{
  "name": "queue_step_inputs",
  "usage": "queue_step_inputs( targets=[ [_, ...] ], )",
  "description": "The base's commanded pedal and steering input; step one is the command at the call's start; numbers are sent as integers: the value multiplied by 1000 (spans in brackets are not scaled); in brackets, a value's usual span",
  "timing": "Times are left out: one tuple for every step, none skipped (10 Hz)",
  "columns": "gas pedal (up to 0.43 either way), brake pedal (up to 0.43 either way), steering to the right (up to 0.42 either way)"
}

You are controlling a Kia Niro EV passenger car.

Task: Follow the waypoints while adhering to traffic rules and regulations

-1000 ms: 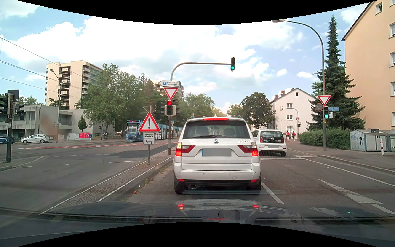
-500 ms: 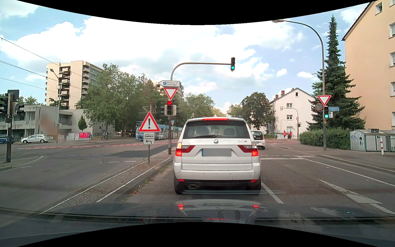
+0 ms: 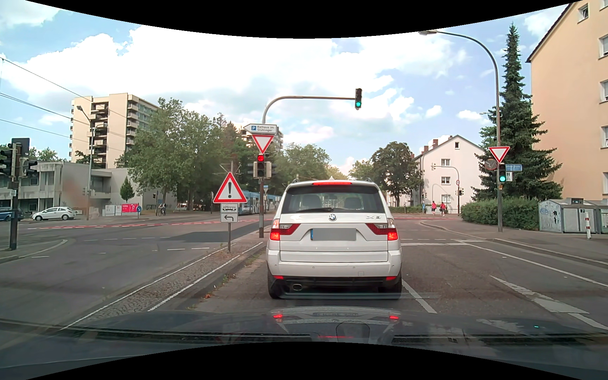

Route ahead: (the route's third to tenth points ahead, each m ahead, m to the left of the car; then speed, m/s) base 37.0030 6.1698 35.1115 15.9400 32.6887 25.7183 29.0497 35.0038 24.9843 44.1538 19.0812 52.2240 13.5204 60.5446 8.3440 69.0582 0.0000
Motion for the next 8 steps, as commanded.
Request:
queue_step_inputs(
  targets=[
    [0, 287, -4],
    [0, 287, -4],
    [0, 287, -4],
    [0, 287, -4],
    [0, 287, -4],
    [0, 287, -4],
    [0, 287, -4],
    [0, 287, -4]
  ],
)
